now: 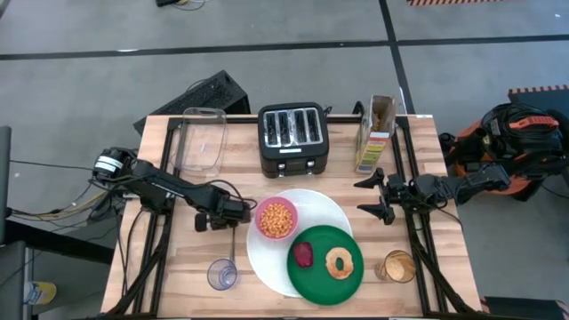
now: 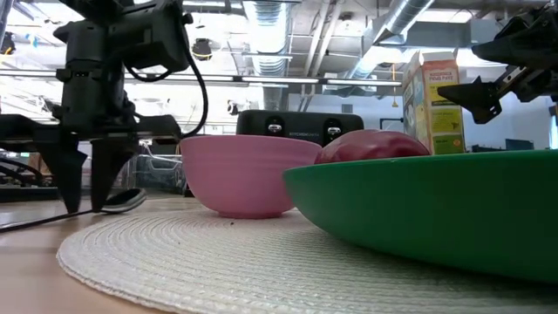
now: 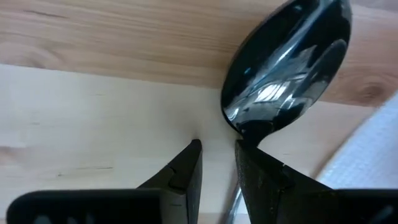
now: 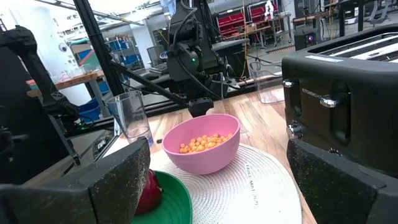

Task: Arrange a breakfast setting
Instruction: Put the silver spoon on the left side of the white table mat, then return to Home Position

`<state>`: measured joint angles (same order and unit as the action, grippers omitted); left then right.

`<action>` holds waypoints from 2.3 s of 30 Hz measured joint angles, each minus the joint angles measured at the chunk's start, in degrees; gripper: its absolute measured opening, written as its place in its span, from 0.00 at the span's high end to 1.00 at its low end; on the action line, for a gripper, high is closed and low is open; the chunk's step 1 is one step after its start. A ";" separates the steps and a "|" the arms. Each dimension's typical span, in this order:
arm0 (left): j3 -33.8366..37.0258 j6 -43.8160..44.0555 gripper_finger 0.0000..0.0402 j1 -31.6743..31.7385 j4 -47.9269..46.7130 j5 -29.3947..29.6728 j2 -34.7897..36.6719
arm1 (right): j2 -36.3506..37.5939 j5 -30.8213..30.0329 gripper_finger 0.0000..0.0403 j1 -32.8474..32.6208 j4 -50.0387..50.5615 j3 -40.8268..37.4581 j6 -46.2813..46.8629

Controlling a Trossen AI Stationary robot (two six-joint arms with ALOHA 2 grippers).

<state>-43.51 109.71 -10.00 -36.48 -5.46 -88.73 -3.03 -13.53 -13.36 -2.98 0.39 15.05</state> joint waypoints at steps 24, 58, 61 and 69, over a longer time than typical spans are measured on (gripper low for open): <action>-10.08 -1.46 0.79 0.08 -21.30 1.29 -0.52 | 0.00 -0.01 0.01 0.01 0.00 0.01 0.00; -1.03 1.55 0.79 -23.41 -39.91 14.92 24.41 | -0.01 -0.01 0.01 0.02 0.00 0.01 0.00; 3.90 -0.35 0.79 -25.53 -30.65 14.87 26.73 | -0.01 -0.01 0.01 0.02 0.00 0.01 0.00; 11.17 4.20 0.79 -30.29 -17.72 17.51 27.97 | 0.00 -0.01 0.01 0.01 0.00 0.01 0.00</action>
<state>-32.34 113.92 -40.29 -54.20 12.04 -60.76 -3.03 -13.53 -13.35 -2.98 0.40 15.05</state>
